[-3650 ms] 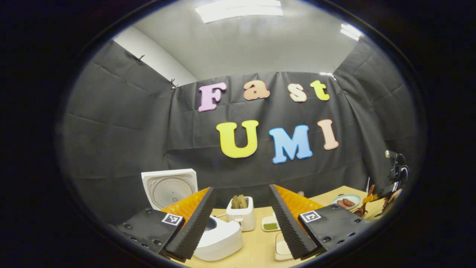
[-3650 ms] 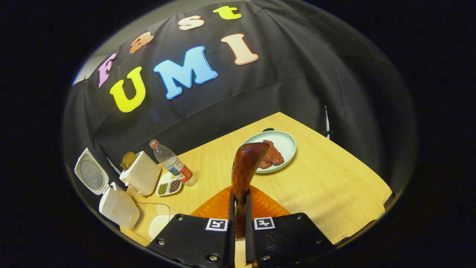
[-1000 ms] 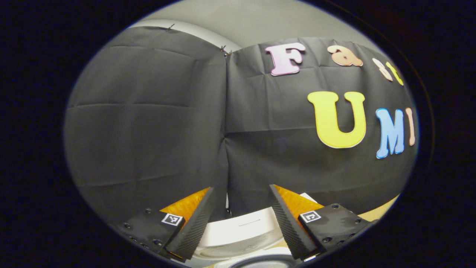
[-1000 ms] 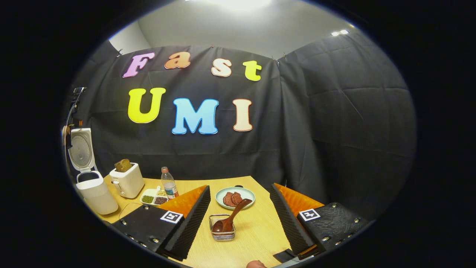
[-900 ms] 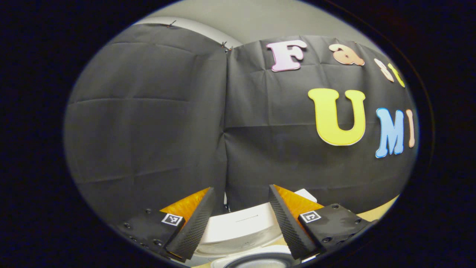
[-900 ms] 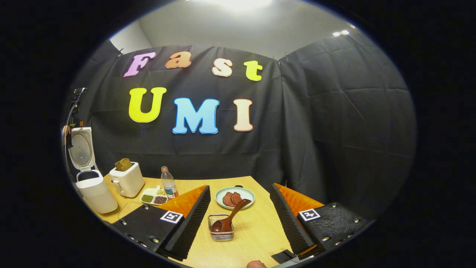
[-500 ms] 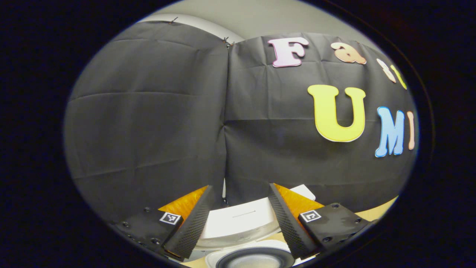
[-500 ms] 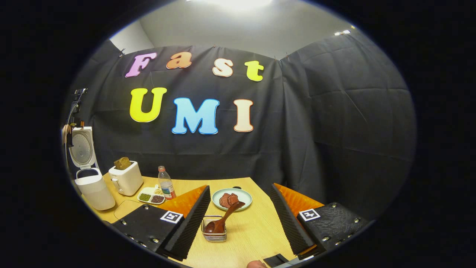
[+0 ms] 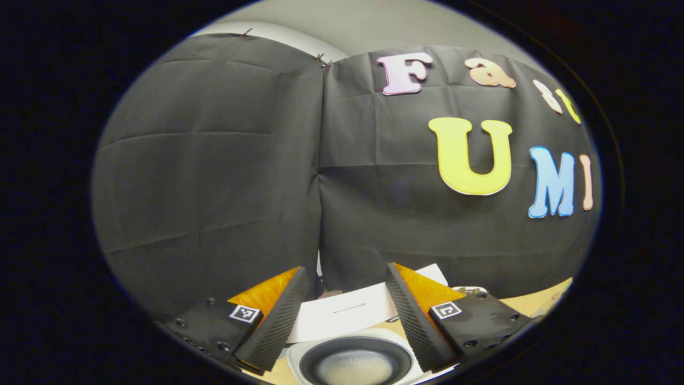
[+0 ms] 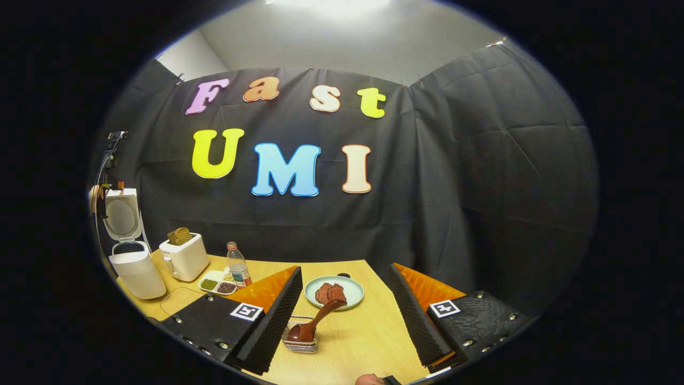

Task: Close the left gripper, press the button to open the rice cooker; take a wooden spoon from the chopstick holder with the right hand, scoop a spoonful of rice and pour it into the rice cooker, then put the wooden spoon back into the chopstick holder.

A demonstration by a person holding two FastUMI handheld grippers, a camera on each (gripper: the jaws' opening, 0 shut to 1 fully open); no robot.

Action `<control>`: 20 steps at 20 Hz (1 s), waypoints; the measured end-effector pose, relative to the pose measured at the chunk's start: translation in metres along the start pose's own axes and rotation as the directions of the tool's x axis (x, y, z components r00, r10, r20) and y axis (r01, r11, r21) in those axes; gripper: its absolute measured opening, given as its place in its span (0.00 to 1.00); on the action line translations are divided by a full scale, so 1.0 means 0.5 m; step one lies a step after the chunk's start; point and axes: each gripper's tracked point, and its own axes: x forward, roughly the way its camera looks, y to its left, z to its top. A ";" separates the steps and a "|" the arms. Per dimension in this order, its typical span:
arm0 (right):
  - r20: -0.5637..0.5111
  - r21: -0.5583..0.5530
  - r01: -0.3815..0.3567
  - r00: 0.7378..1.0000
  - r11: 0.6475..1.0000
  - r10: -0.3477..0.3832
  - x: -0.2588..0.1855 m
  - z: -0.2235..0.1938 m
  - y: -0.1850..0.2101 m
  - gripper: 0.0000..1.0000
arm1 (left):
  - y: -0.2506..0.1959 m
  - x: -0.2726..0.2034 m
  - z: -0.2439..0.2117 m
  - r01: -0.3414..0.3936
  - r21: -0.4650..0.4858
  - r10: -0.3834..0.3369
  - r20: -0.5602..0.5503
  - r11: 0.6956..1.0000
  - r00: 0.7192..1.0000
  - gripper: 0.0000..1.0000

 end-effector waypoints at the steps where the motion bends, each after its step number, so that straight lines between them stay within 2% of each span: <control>1: 0.003 -0.003 -0.009 1.000 1.000 0.009 0.003 0.002 -0.003 0.98 | -0.008 -0.011 -0.007 0.001 -0.001 -0.001 -0.005 1.000 1.000 1.00; 9: 0.004 -0.030 -0.067 0.998 0.997 0.068 0.027 0.001 -0.025 0.98 | -0.055 -0.091 -0.082 0.011 0.004 -0.011 -0.055 1.000 0.998 1.00; 10: 0.007 -0.032 -0.075 0.997 0.997 0.075 0.028 -0.001 -0.027 0.98 | -0.060 -0.099 -0.094 0.013 0.005 -0.013 -0.062 1.000 0.998 0.96; 11: 0.009 -0.036 -0.082 0.997 0.996 0.082 0.028 0.000 -0.028 0.98 | -0.065 -0.108 -0.106 0.015 0.009 -0.014 -0.070 1.000 0.997 1.00; 15: 0.012 -0.062 -0.102 0.995 0.993 0.103 0.026 -0.004 -0.035 0.98 | -0.089 -0.144 -0.161 0.023 0.028 -0.020 -0.113 0.999 0.993 1.00; 20: -0.003 -0.062 -0.116 0.993 0.991 0.116 0.023 -0.018 -0.053 0.98 | -0.107 -0.173 -0.217 0.034 0.002 -0.033 -0.166 0.999 0.986 1.00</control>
